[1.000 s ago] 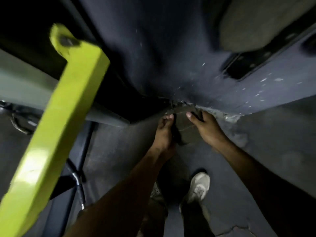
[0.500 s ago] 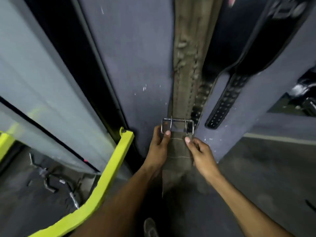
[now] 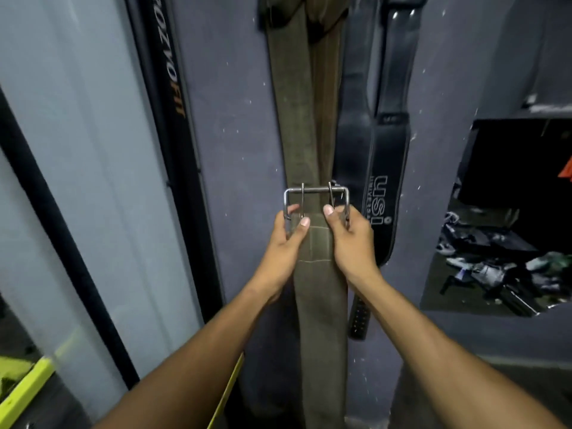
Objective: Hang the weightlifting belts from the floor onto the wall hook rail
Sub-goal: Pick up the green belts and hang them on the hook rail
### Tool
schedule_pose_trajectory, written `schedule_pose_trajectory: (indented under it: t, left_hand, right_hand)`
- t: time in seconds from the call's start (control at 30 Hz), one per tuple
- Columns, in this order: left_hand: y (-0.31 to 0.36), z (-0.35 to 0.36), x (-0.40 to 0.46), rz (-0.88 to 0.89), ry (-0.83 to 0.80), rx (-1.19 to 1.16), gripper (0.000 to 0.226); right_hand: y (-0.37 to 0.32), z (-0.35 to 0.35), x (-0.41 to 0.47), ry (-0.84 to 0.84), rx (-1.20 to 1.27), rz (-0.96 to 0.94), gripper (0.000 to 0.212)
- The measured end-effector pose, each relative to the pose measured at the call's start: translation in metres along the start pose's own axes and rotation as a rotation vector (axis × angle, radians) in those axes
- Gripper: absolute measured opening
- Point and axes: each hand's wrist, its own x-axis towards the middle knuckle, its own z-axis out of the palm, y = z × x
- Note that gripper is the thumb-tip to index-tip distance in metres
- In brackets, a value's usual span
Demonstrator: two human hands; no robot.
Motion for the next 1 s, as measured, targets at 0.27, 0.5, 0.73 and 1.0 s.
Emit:
schedule_pose_trajectory:
  t: [0.27, 0.5, 0.73, 1.0]
  left_hand:
    - [0.064, 0.014, 0.018, 0.060, -0.033, -0.053, 0.027]
    - [0.054, 0.006, 0.020, -0.030, -0.121, -0.110, 0.030]
    - [0.043, -0.005, 0.008, -0.133, -0.184, -0.064, 0.023]
    - [-0.001, -0.012, -0.018, -0.255, -0.256, -0.042, 0.032]
  right_hand:
    - [-0.107, 0.004, 0.073, 0.125, -0.009, -0.198, 0.028]
    - [-0.167, 0.006, 0.118, 0.173, 0.038, -0.278, 0.025]
    - [-0.213, 0.007, 0.138, 0.162, 0.099, -0.357, 0.027]
    - [-0.240, 0.001, 0.150, 0.169, 0.090, -0.401, 0.026]
